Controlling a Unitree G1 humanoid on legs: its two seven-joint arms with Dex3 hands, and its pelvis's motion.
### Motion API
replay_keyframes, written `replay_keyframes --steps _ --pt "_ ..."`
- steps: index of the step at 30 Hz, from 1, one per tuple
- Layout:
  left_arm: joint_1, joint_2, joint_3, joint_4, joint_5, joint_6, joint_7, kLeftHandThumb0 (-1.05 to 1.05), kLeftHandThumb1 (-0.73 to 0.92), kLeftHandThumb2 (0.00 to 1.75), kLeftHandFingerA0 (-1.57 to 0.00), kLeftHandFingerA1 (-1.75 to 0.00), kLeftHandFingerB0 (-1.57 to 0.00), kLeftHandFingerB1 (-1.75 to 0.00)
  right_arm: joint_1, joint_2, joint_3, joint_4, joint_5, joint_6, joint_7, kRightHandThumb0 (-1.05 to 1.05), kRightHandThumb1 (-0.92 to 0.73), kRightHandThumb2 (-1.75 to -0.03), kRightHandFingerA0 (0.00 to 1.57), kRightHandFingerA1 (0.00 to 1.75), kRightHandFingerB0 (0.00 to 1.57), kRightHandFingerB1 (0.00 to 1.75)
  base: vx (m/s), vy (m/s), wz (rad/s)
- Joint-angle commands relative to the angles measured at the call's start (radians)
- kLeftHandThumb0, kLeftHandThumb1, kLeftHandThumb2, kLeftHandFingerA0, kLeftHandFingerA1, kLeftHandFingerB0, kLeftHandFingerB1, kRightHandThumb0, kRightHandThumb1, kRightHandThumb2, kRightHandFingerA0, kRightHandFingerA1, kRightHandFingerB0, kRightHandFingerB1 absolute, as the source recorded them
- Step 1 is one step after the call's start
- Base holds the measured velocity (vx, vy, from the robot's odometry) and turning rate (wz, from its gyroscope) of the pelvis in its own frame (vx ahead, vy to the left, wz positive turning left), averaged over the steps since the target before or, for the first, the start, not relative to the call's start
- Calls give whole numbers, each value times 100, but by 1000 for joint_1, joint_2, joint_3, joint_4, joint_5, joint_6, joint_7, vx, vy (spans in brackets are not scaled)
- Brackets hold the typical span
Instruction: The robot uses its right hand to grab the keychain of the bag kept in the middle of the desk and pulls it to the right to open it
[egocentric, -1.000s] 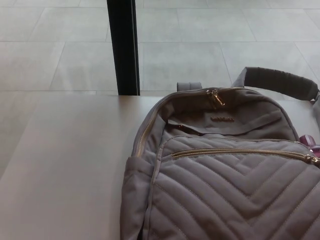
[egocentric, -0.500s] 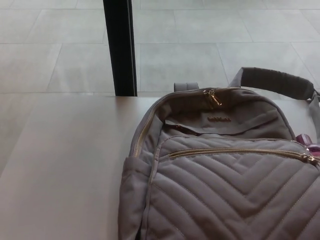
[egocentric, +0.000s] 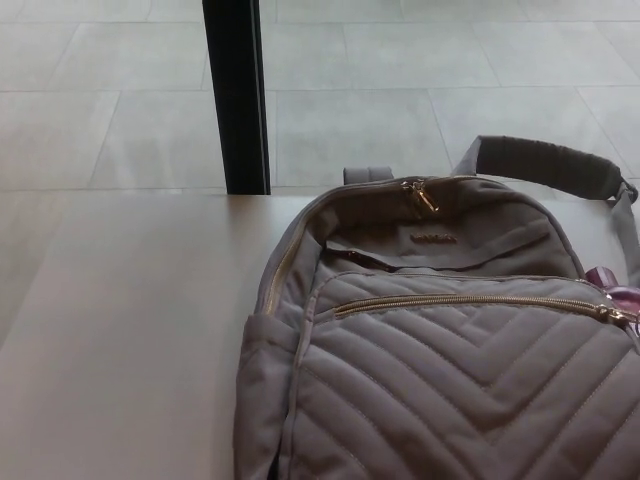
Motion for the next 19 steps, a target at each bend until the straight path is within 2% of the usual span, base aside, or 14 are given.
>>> replay_keyframes --steps 1,2,3,4,5,6,7,10,11,12,14,15,19 --pt "1 26 -1 1 4 22 -21 -78 84 65 -73 -60 -54 -41 4 -25 99 14 -3 -98 32 -48 -64 -59 42 71 20 42 0 0 0" --pt "1 25 3 -4 -2 28 -26 -79 83 65 -72 -59 -50 -40 2 -32 132 13 -21 -99 19 -51 -63 -58 36 70 21 41 0 0 0" --pt "1 25 0 -7 0 32 -23 -77 66 106 -65 -66 -36 -52 5 -37 151 7 -25 -106 20 -51 -64 -58 35 74 20 43 0 0 0" --pt "0 25 -5 -9 6 33 -16 -77 66 106 -65 -66 -36 -52 10 -41 162 2 -17 -114 27 -51 -64 -58 35 74 20 43 0 0 0" --pt "6 30 -7 -7 9 25 -17 -81 84 65 -72 -54 -42 -38 16 -42 176 -5 -8 -117 25 -54 -50 -85 47 74 16 51 0 0 0" --pt "5 31 -7 -9 9 27 -20 -80 84 66 -70 -53 -42 -38 16 -42 182 -4 -2 -119 21 -51 -64 -59 57 73 20 42 0 0 0" --pt "6 30 -7 -8 8 25 -20 -78 83 66 -73 -56 -47 -39 11 -43 189 7 -1 -124 13 -58 -51 -82 71 76 17 50 0 0 0" --pt "4 26 20 -9 -23 38 -40 -79 81 65 -72 -55 -47 -39 5 -50 213 29 5 -147 2 -56 -49 -82 77 77 17 50 0 0 0" --pt "4 27 19 -6 -18 37 -39 -79 82 65 -74 -55 -48 -39 2 -53 224 41 3 -158 -5 -52 -64 -59 83 76 23 42 0 0 0" --pt "5 31 10 -6 -7 31 -40 -79 83 66 -72 -54 -47 -38 7 -52 227 35 7 -165 -2 -60 -54 -86 86 88 18 51 0 0 0" --pt "3 33 1 -5 5 26 -33 -78 83 65 -74 -55 -48 -38 4 -54 238 38 10 -174 -6 -61 -55 -88 87 86 19 52 0 0 0" --pt "1 33 1 -4 4 26 -33 -79 83 65 -75 -56 -49 -39 3 -56 244 36 13 -181 -4 -58 -71 -60 85 80 24 43 0 0 0" --pt "5 33 4 -8 0 23 -36 -79 83 65 -74 -56 -49 -39 -4 -61 264 48 14 -192 -13 -57 -71 -61 85 76 25 43 0 0 0"
